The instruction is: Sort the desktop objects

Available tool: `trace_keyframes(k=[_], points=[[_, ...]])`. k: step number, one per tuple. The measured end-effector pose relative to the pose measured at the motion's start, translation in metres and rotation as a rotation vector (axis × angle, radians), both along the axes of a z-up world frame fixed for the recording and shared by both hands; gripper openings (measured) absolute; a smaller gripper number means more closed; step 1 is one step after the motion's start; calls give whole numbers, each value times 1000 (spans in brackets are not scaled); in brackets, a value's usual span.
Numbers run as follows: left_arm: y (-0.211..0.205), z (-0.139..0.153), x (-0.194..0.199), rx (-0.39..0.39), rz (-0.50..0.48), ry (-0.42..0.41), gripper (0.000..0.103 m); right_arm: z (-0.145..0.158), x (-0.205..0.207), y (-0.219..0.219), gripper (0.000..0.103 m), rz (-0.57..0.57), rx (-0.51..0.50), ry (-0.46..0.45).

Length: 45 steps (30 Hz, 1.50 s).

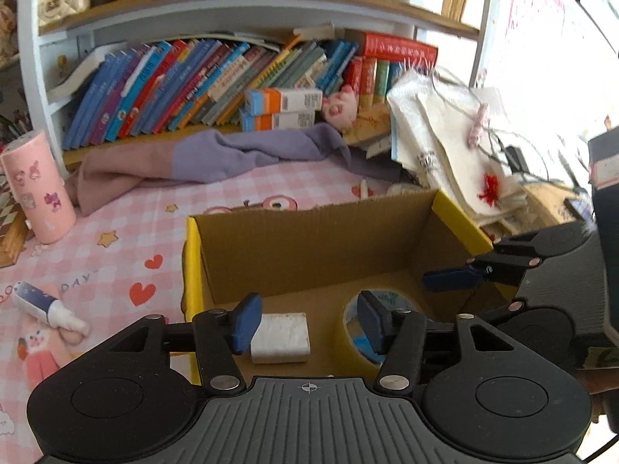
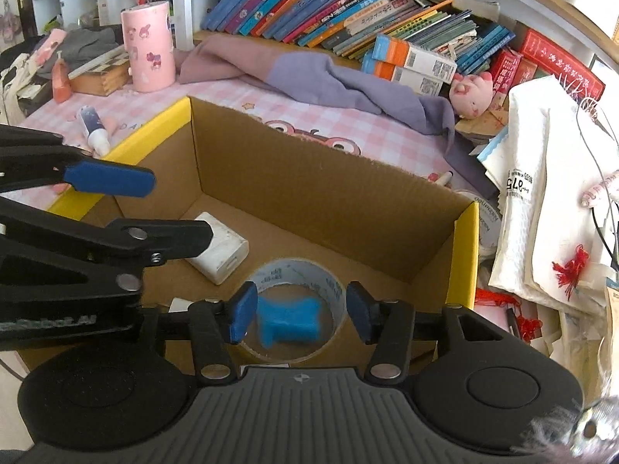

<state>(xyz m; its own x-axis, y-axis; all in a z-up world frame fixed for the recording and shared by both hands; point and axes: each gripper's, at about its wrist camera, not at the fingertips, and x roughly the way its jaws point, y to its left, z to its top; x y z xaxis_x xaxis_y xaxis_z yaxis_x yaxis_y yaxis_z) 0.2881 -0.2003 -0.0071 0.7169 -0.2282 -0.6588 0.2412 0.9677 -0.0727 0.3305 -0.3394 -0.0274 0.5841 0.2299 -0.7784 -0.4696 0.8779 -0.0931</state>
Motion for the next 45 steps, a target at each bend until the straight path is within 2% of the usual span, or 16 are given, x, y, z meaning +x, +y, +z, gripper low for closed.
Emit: trace_keyframes(k=[6,10,19,23,32,38,45], points=[[9,14,-12,-41,33,-45,59,8,-10,-4,55,-34,42,-37],[13,24,-23,-42,36,-84,64,17,-23,-6,58,-58,73,-68],[27,36,-54,-29,30,-153,84,34,-56,-11,63,-135,103,-145],[36,36,-68,-30,17,-158,87,41,-77,-11,69,-179,116,-183],[65,31,-98,-48,-11,-152,89,43,-119,-9,72,-321,160,-208],[86,23,-115,-68,-36,-139,89,37,-144,6,72,-391,153,-201],[113,16,-138,-54,-51,-124,89,29,-177,30,73,-472,150,-186]])
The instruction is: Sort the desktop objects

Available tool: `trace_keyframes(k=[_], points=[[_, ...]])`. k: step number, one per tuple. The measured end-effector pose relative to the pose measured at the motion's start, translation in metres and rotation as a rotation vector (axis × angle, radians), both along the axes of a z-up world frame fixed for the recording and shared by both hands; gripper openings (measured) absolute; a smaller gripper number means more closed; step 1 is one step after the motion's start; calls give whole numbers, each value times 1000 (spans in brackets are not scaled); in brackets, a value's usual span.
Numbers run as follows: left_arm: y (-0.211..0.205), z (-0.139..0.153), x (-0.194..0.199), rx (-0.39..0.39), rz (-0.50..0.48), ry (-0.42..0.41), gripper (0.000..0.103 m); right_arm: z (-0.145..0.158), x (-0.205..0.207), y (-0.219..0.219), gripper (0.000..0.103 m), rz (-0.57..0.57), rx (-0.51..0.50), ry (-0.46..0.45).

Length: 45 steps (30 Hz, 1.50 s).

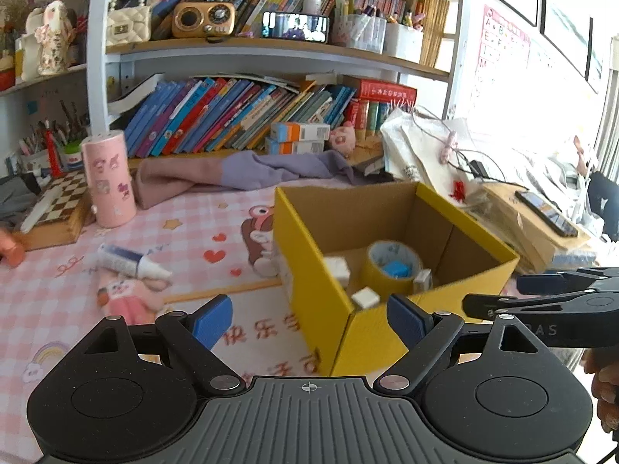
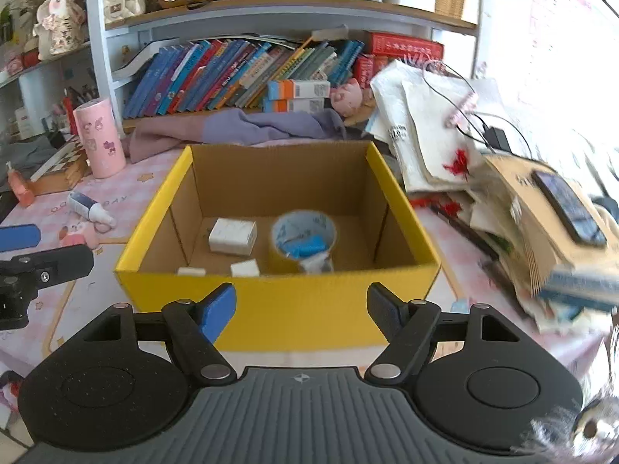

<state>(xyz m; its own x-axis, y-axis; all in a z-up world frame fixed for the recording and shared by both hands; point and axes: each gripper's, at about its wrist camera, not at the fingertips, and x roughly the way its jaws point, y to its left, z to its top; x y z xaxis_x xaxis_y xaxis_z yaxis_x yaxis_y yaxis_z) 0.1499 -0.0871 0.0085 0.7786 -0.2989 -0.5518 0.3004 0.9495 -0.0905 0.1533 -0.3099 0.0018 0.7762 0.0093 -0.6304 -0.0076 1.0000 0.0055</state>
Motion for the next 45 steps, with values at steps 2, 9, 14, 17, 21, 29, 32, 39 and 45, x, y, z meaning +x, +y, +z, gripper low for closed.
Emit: trace_keyframes(k=[2,9,14,17,21,29,32,39,45], points=[[8,-3,-6,3,5,11,90,-2,-11,7,73,-29,12,-2],[35,-12,-30,31,3,50,90,-13,-44,35,73,-81,61,22],[50,-16,-45,47,-4,63,90,-23,-63,56,74,-86,82,53],[59,-19,-54,66,-9,68,90,-28,-74,70,75,-81,90,66],[72,-23,-64,90,-5,80,90,-33,-83,87,75,-66,95,76],[104,-30,-80,89,51,119,90,-41,-92,125,77,20,89,103],[113,-32,-85,96,70,125,90,-42,-93,140,77,69,78,115],[137,-33,-93,106,138,118,90,-46,-93,168,77,157,58,135],[153,-33,-96,121,160,114,90,-45,-90,183,77,193,57,142]])
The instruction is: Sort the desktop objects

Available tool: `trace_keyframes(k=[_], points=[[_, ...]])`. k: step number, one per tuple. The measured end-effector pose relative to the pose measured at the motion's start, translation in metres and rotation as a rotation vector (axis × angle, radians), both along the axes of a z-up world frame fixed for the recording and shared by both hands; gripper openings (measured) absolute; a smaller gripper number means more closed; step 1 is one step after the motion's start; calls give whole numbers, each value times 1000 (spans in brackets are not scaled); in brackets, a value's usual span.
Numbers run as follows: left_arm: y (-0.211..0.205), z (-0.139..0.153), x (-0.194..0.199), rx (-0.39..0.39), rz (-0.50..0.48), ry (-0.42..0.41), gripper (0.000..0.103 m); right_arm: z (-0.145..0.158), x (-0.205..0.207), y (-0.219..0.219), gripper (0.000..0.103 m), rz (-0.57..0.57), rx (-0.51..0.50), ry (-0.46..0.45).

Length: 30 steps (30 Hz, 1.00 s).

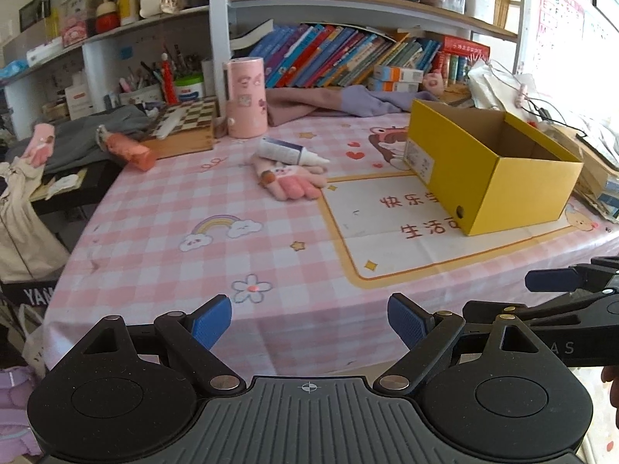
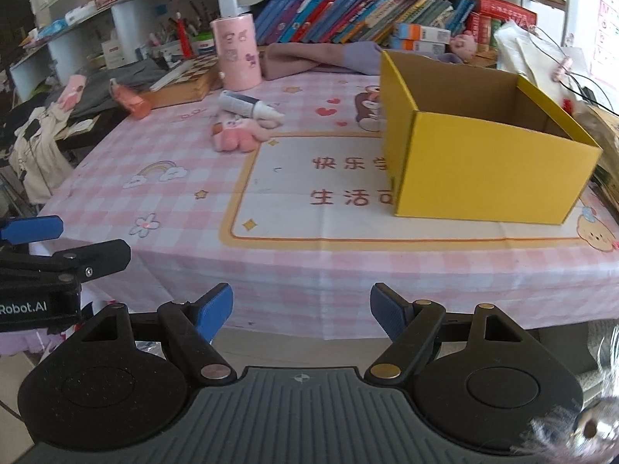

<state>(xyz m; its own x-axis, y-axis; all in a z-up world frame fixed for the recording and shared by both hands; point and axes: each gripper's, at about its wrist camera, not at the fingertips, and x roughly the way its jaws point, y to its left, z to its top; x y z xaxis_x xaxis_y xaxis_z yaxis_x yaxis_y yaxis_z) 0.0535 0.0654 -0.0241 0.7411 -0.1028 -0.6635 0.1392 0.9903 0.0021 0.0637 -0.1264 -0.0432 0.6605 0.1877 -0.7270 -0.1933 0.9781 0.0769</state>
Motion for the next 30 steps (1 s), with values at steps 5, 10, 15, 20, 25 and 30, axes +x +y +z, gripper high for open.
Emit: trace_keyframes(k=[5,10,15,20,25,30], points=[[8,-1,2,-16,11,6,90,4,1,16,77,53,-21,-15],[14,-3,2,-18,33,9,90,3,6,25,77,79,-25,-19],[24,-4,7,-25,71,9,90,2,14,34,77,99,-26,-30],[30,-5,19,-29,100,16,90,1,27,41,77,118,-27,-39],[31,-7,38,-32,108,22,90,0,47,45,77,132,-41,-44],[31,-7,66,-36,113,26,90,-2,72,45,77,136,-35,-31]])
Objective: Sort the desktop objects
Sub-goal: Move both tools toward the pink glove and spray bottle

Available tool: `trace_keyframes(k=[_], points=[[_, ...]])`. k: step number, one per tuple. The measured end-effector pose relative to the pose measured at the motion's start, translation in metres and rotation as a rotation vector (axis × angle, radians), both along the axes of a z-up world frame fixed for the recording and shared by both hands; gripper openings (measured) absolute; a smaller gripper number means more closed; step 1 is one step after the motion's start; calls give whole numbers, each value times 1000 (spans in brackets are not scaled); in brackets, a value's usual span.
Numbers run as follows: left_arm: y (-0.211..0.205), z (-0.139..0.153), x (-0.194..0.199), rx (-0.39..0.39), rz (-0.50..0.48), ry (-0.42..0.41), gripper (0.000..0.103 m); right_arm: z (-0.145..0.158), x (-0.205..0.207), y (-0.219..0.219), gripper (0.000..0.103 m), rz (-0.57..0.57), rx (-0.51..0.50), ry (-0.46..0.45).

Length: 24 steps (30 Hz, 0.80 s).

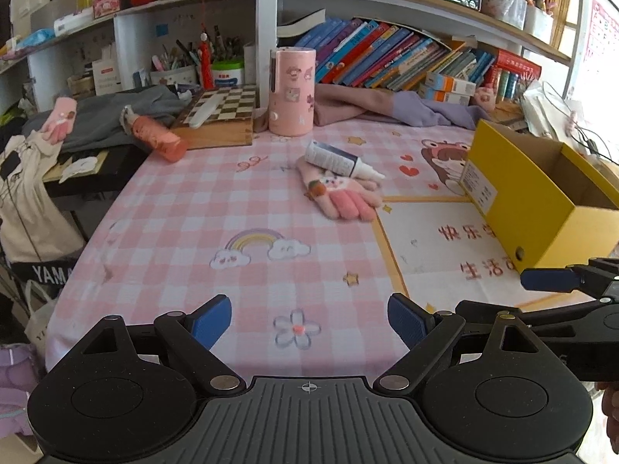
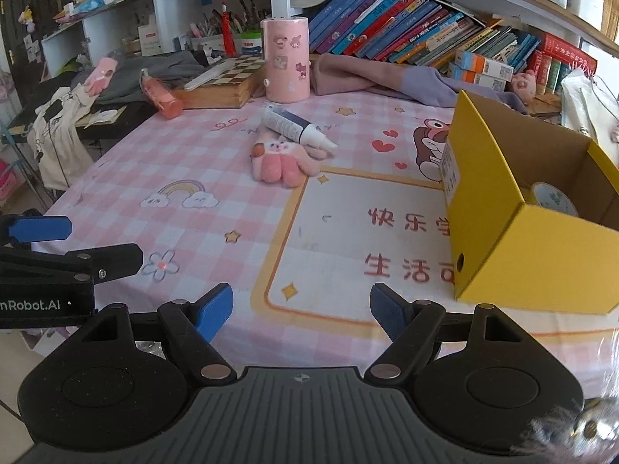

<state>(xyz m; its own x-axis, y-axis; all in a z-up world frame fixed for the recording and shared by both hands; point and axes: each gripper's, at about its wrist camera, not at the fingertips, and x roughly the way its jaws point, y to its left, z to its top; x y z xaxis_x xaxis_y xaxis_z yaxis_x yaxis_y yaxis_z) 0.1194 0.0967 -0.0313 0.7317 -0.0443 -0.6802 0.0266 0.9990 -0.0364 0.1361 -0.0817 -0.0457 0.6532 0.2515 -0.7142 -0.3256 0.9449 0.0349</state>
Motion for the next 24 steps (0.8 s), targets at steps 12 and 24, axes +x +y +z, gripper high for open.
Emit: trace_keyframes(k=[12,24], points=[[-2,-5,63,18,20,27,90,-4,69,1,76,1,19,15],[-4,-5,109,6,81,30,90,3,138,6,76,25,42,4]])
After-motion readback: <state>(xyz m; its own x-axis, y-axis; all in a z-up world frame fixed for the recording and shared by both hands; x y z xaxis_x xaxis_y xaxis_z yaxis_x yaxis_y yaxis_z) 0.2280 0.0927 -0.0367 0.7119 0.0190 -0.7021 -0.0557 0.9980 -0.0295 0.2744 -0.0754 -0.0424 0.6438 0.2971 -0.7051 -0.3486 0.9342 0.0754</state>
